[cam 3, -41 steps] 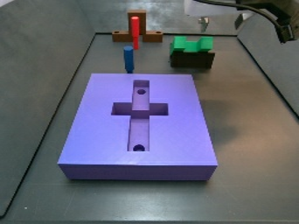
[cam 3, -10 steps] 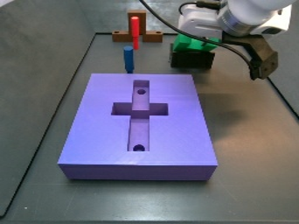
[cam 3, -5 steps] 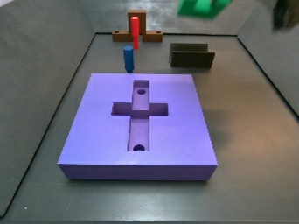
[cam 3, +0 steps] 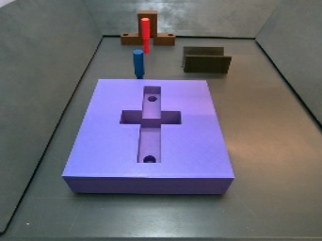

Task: Pick up the green object. Move up. Place the green object on the fixture. Regrasp the green object. Move to above the board. Insert the green object.
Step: Move to above the board.

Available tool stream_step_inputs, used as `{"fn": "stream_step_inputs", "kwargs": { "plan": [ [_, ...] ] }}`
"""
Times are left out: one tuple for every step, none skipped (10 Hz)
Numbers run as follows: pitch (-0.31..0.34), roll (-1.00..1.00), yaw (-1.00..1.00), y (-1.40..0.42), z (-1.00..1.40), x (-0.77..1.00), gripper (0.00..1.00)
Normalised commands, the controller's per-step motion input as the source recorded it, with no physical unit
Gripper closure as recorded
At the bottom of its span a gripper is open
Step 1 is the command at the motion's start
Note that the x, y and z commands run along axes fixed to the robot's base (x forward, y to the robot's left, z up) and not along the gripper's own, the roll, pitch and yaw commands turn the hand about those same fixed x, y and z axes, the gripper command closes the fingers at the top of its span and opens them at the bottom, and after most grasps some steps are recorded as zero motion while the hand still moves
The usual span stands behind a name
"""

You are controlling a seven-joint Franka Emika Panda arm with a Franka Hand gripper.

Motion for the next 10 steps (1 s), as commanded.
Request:
{"fn": "stream_step_inputs", "kwargs": {
  "plan": [
    [0.033,-1.0,0.08,-1.4,0.3,-1.3,1.0],
    [-0.018,-1.0,0.09,-1.39,0.31,-1.4,1.0],
    [-0.043,-1.0,0.1,-1.33,0.26,-1.4,1.0],
    [-0.051,-1.0,0.1,-1.33,0.27,-1.4,1.0],
    [-0.075,-1.0,0.1,-1.31,0.26,-1.4,1.0],
    [-0.09,-1.0,0.1,-0.57,0.11,-0.65,1.0],
    [-0.094,-1.0,0.09,-0.23,0.03,-0.29,1.0],
    [-0.066,-1.0,0.07,-0.1,0.01,-0.13,1.0],
    [-0.068,-0.82,0.04,-0.06,0.02,-0.08,1.0],
    [-0.074,-0.57,0.02,-0.02,0.0,-0.08,1.0]
  ]
}}
